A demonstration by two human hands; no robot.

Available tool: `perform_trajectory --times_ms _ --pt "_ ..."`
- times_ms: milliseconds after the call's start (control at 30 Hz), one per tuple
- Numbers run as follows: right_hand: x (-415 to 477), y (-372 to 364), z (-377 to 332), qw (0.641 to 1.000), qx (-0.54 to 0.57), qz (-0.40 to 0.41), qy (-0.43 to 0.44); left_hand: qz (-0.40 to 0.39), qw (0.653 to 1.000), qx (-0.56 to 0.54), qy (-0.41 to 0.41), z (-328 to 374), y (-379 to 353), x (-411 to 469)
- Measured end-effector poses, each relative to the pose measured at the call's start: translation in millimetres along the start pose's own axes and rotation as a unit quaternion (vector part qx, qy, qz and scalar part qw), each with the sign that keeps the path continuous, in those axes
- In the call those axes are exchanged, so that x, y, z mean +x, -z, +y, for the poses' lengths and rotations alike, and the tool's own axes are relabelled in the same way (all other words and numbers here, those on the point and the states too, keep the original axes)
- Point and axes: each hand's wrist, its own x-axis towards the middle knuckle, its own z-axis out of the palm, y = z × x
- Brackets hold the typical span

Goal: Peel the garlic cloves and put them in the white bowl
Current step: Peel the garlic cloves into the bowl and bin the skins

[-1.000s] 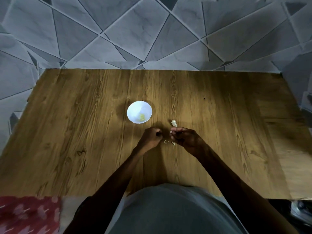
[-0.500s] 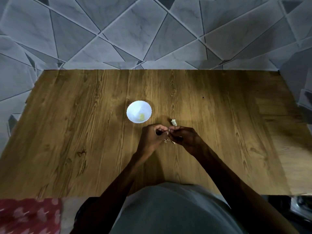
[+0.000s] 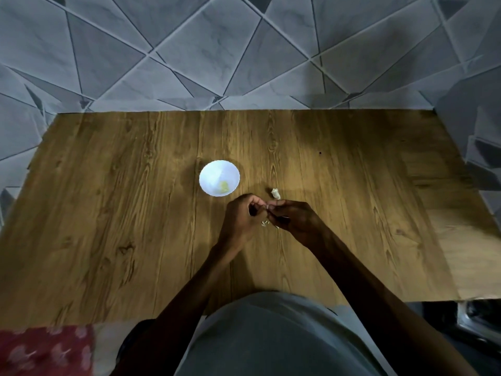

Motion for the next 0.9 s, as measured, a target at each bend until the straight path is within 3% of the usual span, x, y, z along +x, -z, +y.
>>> perform_trajectory --times_ms 467,900 --pt "3.7 -13.2 1.0 0.997 0.038 0.06 -0.017 -0.021 1.0 -0.004 -0.011 -2.9 10.7 7.8" --pt "3.9 1.5 -5.8 0.999 -0.041 -0.01 0.005 -0.103 0.994 0.043 -0.02 -7.7 12.0 12.9"
